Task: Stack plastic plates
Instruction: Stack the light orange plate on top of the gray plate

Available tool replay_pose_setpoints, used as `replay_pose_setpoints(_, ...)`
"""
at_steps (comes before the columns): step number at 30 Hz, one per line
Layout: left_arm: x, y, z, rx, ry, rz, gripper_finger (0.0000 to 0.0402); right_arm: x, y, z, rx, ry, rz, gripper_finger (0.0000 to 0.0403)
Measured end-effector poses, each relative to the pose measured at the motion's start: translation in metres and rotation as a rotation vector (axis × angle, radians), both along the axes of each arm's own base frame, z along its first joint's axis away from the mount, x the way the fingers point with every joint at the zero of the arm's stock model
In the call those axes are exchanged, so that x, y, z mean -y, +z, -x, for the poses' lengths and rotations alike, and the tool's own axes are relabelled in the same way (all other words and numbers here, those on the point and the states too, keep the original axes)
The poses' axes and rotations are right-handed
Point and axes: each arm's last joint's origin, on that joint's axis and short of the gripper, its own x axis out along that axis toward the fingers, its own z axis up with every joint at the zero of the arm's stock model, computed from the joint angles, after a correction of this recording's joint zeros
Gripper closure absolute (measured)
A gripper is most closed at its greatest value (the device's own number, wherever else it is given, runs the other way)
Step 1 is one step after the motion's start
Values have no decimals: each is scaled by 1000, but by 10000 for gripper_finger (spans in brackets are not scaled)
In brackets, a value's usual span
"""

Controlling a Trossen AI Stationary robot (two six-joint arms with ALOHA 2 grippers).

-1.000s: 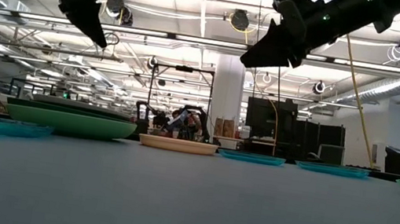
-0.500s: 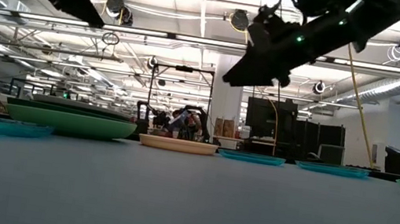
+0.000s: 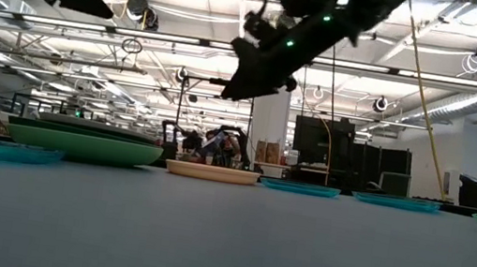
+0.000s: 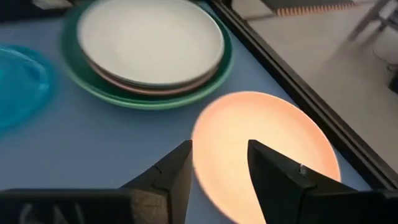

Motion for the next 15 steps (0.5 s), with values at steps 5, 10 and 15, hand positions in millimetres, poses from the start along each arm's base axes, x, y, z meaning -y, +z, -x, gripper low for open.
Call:
replay_pose_setpoints(5, 0, 1, 5, 18, 38, -10, 339, 19, -9, -20, -109, -21, -4, 257)
replay_pose_setpoints(10, 0, 1, 5, 15, 38, -10, 339, 27, -29, -30, -170, 86, -33, 257)
replay_pose_setpoints(15, 0, 1, 5, 14, 38, -9, 339, 35, -46, -32, -201, 75, -60, 257)
